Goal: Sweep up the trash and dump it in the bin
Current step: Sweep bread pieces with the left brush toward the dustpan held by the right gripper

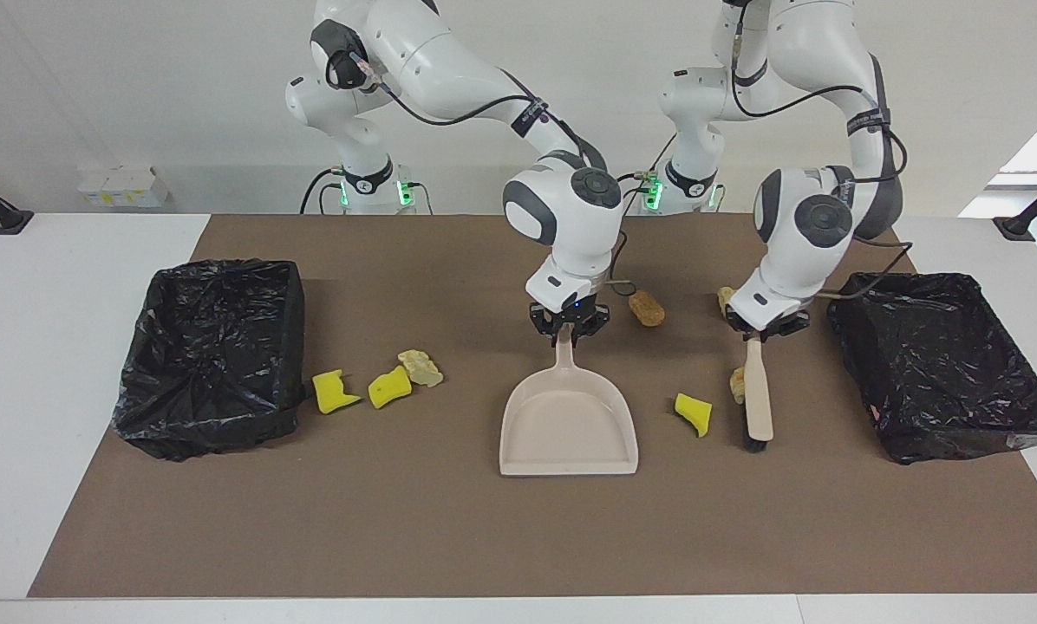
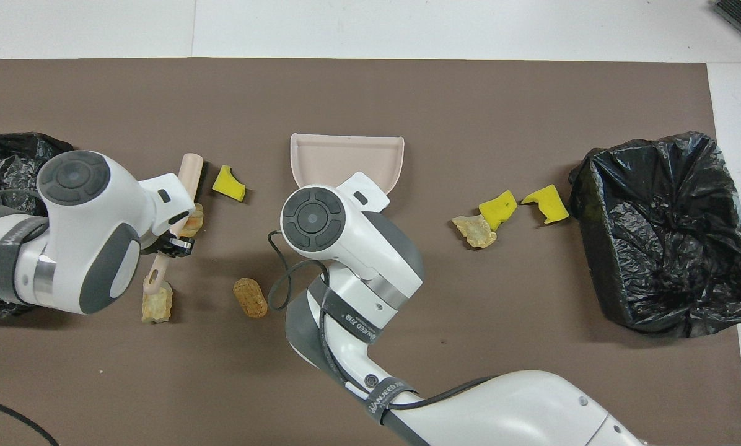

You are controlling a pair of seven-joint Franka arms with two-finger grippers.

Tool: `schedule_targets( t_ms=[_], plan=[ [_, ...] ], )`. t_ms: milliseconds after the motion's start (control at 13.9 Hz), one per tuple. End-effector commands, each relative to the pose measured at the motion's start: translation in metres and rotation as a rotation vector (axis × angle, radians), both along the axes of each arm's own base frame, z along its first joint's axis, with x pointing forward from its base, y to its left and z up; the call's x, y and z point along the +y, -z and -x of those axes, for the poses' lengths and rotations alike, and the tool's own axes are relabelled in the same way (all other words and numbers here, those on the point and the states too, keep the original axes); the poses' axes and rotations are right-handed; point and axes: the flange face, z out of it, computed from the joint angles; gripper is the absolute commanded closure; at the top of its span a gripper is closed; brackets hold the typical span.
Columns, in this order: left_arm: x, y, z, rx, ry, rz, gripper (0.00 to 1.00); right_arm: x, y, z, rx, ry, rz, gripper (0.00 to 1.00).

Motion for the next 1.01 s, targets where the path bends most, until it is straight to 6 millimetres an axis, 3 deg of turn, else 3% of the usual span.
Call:
schedule_targets(
  t_ms=[0,72,216,361,433,577,721,937],
  plan=[
    [-0.019,-0.007,0.028,0.042,0.015,-0.026,1.0,-0.029,-0.031,0.001,0.007,-0.042,0.002,1.0],
    [-0.018,-0.019,0.029,0.023,0.02,-0.02,1.0,-0.037,-0.043,0.0,0.014,-0.055,-0.006,1.0],
    [-0.01,-0.044,0.029,0.0,0.014,-0.012,1.0,-0.075,-0.06,-0.008,0.082,-0.099,0.011,1.0],
    [0.009,-0.073,0.045,0.044,-0.03,-0.036,1.0,-0.11,-0.076,-0.012,0.131,-0.246,0.048,1.0],
    [0.024,-0.084,0.057,0.082,-0.073,-0.053,1.0,-0.124,-0.078,-0.013,0.155,-0.32,0.058,1.0],
    [0.044,-0.095,0.073,0.114,-0.137,-0.071,1.0,-0.133,-0.071,-0.012,0.209,-0.485,0.02,1.0],
    [0.053,-0.081,0.106,0.118,-0.288,-0.112,1.0,-0.155,-0.061,-0.017,0.234,-0.64,-0.006,1.0],
    [0.067,-0.061,0.159,0.072,-0.526,-0.163,1.0,-0.163,-0.06,-0.022,0.236,-0.866,-0.015,1.0]
  ],
)
